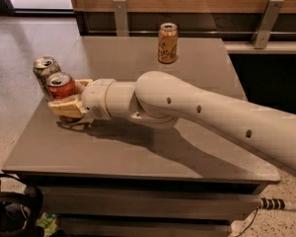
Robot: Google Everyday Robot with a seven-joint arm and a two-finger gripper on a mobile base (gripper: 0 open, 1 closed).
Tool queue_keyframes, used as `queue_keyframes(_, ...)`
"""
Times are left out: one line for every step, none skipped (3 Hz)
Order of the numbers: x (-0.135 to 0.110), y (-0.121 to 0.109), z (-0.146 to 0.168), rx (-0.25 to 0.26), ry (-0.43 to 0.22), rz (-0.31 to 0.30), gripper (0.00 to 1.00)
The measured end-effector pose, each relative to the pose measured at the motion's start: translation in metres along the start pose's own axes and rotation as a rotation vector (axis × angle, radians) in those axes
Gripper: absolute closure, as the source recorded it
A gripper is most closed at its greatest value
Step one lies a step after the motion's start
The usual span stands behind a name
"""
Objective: Move coke can near 7up can
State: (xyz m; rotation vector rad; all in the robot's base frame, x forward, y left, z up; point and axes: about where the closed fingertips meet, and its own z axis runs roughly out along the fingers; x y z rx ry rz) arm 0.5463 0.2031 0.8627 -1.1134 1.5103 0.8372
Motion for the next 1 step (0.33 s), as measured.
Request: queue_keyframes(-0.0001,0.0001,0.0000,0.000,0.000,0.000,0.01)
